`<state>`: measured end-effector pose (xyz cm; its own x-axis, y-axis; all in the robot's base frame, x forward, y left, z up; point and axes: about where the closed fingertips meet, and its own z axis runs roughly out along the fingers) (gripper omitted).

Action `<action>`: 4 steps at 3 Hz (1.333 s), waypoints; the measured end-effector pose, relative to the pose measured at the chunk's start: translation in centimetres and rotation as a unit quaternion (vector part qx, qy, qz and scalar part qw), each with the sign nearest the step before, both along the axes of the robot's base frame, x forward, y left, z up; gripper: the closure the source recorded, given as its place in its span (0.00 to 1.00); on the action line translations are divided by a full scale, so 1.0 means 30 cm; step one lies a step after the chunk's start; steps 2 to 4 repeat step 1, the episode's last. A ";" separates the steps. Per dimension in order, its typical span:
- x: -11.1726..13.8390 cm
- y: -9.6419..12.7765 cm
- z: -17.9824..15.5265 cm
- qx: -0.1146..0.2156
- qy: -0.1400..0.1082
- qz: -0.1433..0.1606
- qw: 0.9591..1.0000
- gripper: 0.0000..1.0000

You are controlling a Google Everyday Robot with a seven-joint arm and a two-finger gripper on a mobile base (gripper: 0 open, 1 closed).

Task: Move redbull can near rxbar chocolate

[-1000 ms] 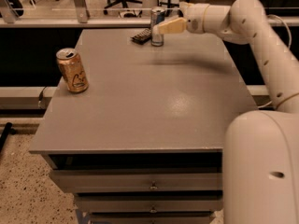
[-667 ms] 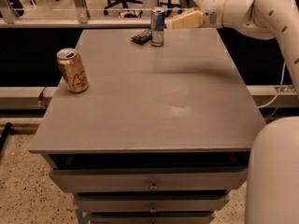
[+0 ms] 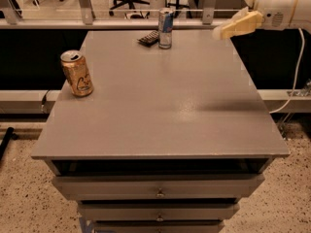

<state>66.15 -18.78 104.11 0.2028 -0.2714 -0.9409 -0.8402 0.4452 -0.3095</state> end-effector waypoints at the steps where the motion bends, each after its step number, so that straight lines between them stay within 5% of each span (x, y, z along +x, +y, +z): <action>1: 0.000 -0.002 0.000 0.000 0.000 -0.001 1.000 0.00; 4: 0.000 -0.002 0.000 0.000 0.000 -0.001 1.000 0.00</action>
Offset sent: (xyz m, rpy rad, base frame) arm 0.0000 0.0000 0.0000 0.0000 0.0000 0.0000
